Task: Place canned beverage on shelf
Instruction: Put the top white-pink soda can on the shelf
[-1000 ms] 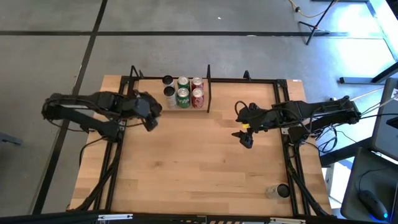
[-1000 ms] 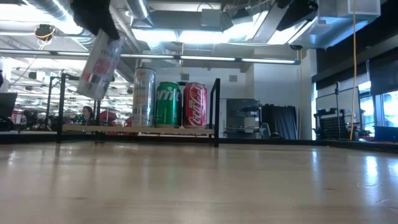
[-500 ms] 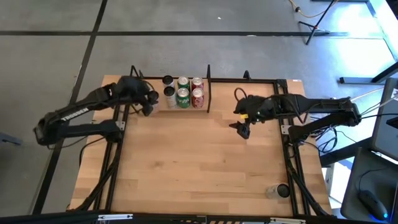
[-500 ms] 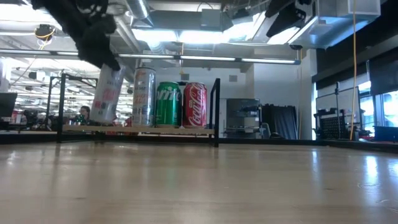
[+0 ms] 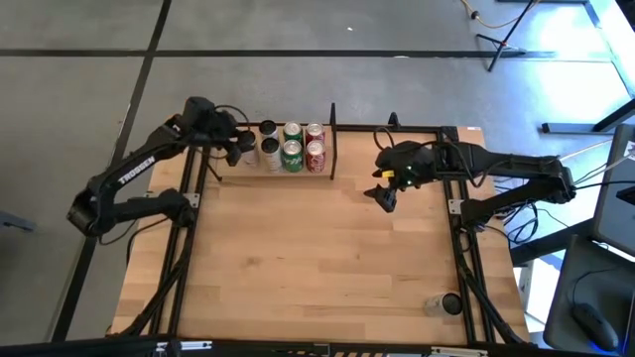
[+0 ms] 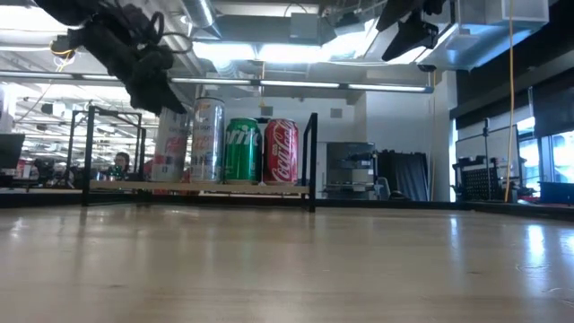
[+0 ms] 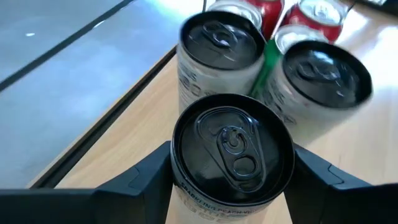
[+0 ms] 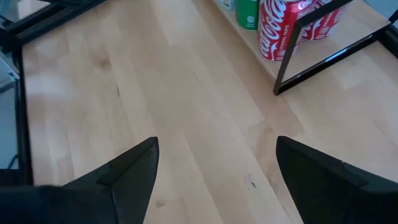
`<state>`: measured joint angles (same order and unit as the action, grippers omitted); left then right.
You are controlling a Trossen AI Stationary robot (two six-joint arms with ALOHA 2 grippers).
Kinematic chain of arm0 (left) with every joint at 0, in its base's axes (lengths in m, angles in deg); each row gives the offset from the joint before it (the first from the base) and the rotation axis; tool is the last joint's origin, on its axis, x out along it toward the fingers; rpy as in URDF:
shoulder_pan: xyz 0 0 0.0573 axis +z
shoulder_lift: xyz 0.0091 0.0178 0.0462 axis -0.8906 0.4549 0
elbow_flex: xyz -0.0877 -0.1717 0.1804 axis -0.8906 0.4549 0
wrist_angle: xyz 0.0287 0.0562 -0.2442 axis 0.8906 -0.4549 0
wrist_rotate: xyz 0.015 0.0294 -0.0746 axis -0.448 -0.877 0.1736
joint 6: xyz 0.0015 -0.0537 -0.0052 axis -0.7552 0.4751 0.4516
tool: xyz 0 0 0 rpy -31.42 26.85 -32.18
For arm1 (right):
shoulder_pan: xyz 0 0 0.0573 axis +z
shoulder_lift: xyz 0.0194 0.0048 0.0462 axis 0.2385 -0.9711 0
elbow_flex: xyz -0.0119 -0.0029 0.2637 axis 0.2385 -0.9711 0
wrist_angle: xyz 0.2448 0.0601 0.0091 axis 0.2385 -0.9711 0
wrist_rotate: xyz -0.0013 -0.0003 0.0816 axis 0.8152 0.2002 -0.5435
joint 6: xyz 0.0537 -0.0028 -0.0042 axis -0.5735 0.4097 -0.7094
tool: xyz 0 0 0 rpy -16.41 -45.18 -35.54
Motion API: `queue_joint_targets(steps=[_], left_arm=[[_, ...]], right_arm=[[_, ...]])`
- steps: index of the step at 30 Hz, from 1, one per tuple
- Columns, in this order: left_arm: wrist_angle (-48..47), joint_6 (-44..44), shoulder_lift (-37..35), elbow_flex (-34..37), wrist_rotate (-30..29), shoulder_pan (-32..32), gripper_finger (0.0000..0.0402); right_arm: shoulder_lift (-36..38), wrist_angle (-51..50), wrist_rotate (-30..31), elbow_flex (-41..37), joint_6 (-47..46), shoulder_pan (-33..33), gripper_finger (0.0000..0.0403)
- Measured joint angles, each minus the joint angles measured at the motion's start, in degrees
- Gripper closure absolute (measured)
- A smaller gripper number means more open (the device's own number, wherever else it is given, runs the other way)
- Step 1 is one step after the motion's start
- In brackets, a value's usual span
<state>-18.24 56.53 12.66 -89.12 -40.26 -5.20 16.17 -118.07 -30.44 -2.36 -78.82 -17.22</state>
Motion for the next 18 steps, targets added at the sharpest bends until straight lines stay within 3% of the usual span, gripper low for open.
queue_joint_targets(steps=[4,18], left_arm=[[2.95,-0.53,2.94,-0.02,4.55,2.79,0.0187],[5.6,1.81,3.97,0.02,3.78,5.77,0.0157]], right_arm=[[0.0,1.3,0.03,0.0,-0.81,0.02,0.0093],[0.02,3.1,1.54,0.0,-0.37,0.02,0.0093]])
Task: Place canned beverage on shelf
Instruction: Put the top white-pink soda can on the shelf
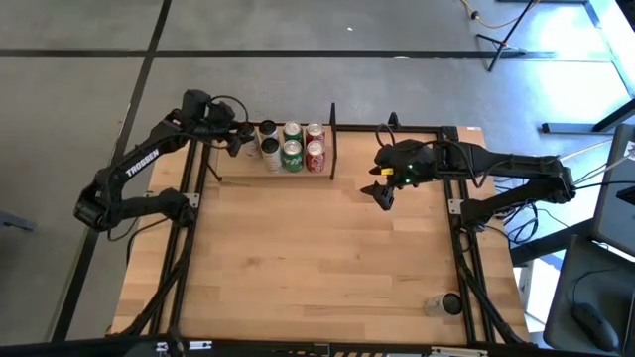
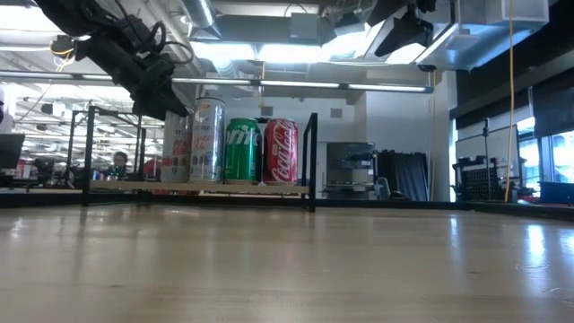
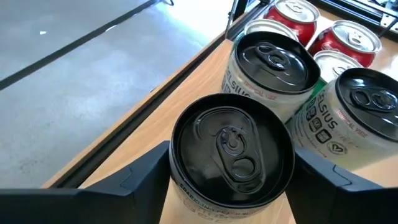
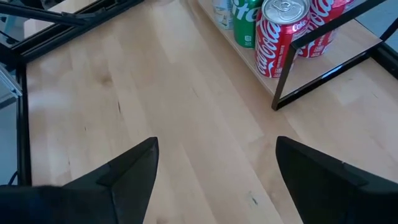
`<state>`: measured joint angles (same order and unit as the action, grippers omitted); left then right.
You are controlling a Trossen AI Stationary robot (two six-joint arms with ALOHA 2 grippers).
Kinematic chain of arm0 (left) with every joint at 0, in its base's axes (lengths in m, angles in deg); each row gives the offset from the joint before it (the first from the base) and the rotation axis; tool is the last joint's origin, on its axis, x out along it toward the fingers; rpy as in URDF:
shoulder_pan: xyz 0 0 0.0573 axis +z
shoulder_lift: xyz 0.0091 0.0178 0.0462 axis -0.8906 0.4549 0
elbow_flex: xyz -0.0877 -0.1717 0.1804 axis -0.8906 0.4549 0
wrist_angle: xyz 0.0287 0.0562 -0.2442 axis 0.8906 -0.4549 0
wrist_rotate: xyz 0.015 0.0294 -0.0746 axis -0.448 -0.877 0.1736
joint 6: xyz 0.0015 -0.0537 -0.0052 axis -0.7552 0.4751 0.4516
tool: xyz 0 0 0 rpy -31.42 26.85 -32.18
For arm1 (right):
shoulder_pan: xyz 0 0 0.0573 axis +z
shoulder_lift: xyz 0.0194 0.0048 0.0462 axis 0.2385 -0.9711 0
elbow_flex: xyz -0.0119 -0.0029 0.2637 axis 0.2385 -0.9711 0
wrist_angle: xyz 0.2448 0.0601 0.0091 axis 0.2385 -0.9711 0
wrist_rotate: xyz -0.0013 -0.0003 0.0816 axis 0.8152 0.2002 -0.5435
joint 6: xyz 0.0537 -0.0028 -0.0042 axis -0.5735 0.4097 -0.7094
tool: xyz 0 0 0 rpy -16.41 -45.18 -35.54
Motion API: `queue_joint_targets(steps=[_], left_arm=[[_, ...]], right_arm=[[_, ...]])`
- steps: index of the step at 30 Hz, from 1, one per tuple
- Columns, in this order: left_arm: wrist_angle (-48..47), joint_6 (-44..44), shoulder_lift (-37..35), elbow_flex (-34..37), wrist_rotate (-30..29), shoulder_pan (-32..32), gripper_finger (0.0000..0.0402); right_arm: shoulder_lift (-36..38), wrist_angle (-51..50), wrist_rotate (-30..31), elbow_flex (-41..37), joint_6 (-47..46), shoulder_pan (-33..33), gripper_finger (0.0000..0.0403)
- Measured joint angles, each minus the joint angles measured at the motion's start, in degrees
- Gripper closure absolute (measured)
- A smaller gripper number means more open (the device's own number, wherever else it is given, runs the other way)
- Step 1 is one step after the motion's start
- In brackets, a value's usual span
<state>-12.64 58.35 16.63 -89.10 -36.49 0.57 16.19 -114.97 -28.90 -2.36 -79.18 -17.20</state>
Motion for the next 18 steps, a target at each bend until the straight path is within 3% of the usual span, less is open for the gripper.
queue_joint_targets(steps=[9,18], left_arm=[[-1.74,1.05,-1.9,-2.8,-0.08,-1.86,0.0111],[-2.07,4.72,-2.78,-8.02,0.12,-3.21,0.0107]], right_arm=[[0.0,-0.11,0.0,0.0,1.0,0.0,0.0093],[0.0,-0.18,0.0,0.0,1.86,0.0,0.0093]])
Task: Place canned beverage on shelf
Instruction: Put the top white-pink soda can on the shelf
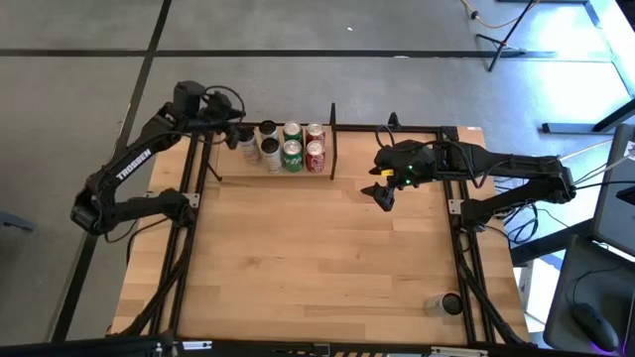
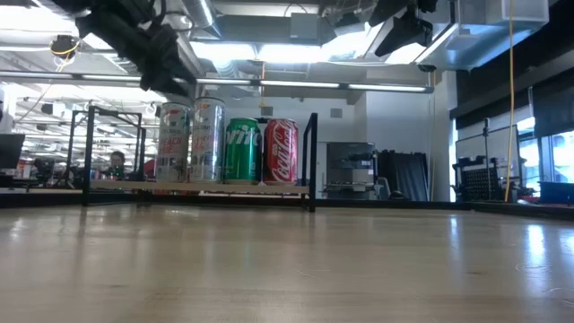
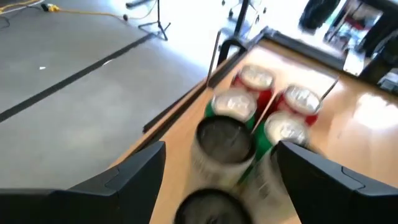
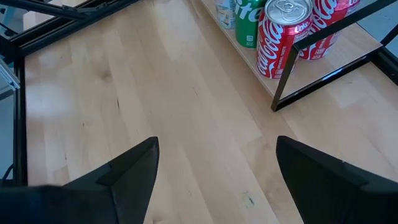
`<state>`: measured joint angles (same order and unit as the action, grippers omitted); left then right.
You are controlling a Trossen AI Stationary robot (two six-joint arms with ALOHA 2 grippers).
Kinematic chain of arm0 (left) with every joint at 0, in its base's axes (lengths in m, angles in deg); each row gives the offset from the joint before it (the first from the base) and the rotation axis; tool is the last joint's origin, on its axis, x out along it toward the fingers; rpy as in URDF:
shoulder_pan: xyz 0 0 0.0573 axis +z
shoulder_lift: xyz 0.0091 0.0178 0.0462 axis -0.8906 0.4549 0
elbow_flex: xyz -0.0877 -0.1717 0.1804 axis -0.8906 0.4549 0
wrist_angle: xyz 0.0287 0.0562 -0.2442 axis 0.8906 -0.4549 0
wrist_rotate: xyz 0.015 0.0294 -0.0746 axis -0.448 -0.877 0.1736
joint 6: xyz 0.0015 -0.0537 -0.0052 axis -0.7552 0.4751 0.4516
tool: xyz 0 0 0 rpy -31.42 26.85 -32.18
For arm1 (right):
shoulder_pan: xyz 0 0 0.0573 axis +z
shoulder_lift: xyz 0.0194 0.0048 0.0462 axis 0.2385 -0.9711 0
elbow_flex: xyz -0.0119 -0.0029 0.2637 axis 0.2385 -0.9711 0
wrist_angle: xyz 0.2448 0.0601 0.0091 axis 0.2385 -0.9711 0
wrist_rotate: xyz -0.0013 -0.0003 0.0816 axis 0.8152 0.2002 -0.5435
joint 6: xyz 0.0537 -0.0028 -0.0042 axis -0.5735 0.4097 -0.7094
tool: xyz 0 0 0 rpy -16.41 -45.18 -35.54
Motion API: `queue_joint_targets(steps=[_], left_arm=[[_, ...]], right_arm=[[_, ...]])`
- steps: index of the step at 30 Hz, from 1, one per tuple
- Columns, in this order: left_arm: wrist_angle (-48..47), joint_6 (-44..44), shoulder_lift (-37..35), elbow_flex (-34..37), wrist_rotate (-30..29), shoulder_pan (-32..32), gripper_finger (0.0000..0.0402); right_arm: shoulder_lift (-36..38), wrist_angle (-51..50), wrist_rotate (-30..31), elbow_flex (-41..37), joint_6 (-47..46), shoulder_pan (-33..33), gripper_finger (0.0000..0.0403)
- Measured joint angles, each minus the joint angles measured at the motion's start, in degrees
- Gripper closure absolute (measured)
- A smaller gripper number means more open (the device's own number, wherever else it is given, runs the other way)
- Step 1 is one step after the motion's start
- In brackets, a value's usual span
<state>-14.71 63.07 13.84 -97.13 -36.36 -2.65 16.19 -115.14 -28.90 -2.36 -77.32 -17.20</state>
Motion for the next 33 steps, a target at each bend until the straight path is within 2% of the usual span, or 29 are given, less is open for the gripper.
queue_joint_targets(steps=[5,8,12,15,19,24,28,33], left_arm=[[-0.63,3.81,-0.1,-5.79,0.16,-2.92,0.0106],[-5.9,3.98,-0.1,-9.98,-1.0,-6.31,0.0105],[-18.87,3.28,-0.12,-14.79,-11.86,-12.58,0.011],[-26.93,9.18,-1.22,-15.1,-19.18,-16.41,0.0115],[-32.26,18.4,-3.67,-10.87,-21.48,-19.93,0.0127],[-29.22,28.63,-5.37,-0.72,-29.27,-22.75,0.0147],[-21.97,31.38,-4.38,5.62,-31.71,-23.13,0.0163],[-16.75,31.73,-2.47,8.02,-36.78,-23.06,0.0178]], right_arm=[[0.0,-0.11,-0.02,0.0,0.64,0.0,0.0093],[0.02,-0.28,-0.15,0.0,0.34,0.0,0.0093],[0.02,-1.35,-1.75,0.0,0.16,0.0,0.0093],[0.02,-1.8,-1.99,0.0,-0.77,0.0,0.0093],[0.02,-1.73,-1.99,0.0,-1.33,0.04,0.0093],[0.02,-0.99,-1.65,0.0,0.7,0.04,0.0093],[0.02,-0.35,-1.49,0.0,2.15,0.02,0.0093],[0.02,-0.38,-1.52,0.0,2.17,0.03,0.0093]])
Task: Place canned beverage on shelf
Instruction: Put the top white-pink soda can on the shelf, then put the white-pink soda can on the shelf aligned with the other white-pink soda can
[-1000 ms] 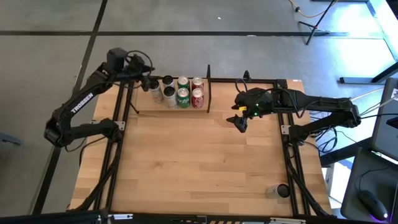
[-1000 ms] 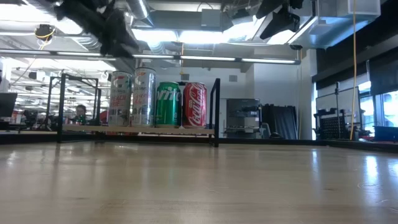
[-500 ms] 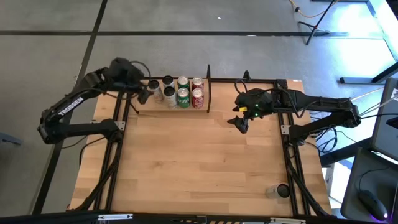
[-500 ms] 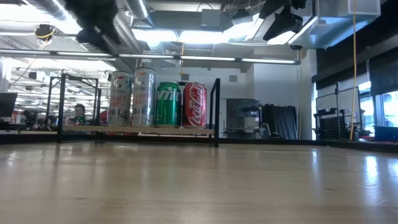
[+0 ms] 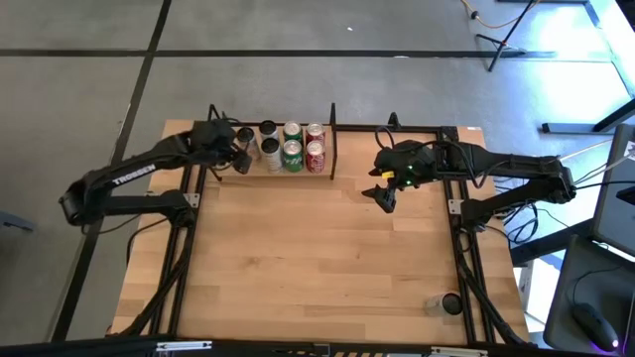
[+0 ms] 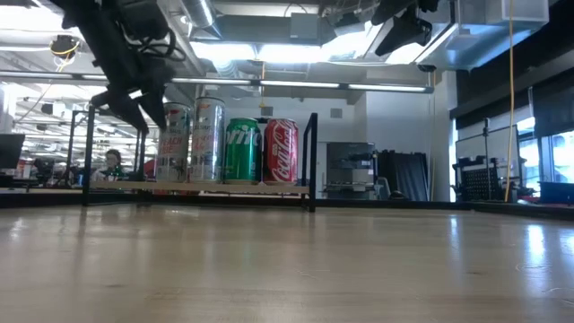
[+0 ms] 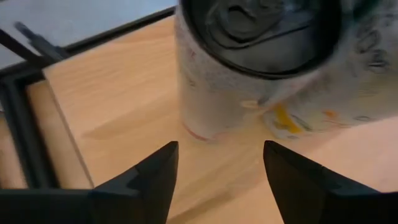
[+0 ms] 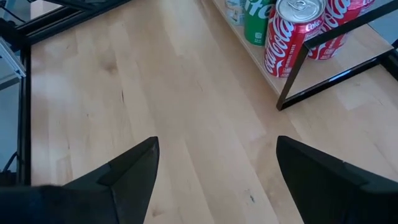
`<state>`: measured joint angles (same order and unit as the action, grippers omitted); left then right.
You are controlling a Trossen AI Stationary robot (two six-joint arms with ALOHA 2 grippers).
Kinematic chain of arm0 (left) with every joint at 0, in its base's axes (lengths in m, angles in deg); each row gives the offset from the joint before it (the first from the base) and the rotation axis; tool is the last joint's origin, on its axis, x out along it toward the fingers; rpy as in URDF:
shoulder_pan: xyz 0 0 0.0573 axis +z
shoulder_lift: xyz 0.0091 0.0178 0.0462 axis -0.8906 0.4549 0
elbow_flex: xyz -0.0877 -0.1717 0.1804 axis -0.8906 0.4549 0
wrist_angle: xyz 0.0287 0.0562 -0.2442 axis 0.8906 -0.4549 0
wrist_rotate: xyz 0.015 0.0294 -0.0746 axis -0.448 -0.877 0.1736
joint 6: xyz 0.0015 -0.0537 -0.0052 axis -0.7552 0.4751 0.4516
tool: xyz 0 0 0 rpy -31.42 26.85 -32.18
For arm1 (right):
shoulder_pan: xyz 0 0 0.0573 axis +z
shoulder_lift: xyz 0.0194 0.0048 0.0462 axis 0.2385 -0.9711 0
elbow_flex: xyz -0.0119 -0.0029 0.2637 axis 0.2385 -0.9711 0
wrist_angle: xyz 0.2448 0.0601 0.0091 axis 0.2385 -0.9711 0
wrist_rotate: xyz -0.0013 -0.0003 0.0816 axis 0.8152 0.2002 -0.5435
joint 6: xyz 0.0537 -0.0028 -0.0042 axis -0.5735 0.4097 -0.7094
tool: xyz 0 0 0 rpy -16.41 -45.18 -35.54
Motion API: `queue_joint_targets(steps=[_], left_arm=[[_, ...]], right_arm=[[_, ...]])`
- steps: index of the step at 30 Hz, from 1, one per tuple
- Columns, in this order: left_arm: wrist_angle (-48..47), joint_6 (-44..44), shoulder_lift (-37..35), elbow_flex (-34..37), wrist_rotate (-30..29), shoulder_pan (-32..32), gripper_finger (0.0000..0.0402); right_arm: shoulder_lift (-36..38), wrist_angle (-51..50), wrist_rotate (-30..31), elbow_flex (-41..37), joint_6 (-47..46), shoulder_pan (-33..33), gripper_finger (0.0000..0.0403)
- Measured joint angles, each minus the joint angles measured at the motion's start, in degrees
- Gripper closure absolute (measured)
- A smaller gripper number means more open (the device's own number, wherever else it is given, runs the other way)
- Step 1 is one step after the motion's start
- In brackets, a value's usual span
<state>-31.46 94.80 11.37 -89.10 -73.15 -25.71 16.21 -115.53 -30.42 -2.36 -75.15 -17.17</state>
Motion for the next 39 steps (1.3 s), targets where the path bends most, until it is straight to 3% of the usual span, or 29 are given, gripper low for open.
queue_joint_targets(steps=[30,35,39], left_arm=[[7.32,-10.47,1.44,0.15,-4.85,1.77,0.0191],[5.55,-10.61,-0.26,-2.31,2.94,0.86,0.0191],[1.98,-10.52,-2.03,-7.61,5.56,-1.97,0.0191]], right_arm=[[0.0,-0.22,0.02,0.0,2.83,-0.03,0.0093],[0.0,-0.92,0.03,0.0,4.68,-0.03,0.0093],[0.0,-0.08,0.15,0.0,4.68,-0.03,0.0093]])
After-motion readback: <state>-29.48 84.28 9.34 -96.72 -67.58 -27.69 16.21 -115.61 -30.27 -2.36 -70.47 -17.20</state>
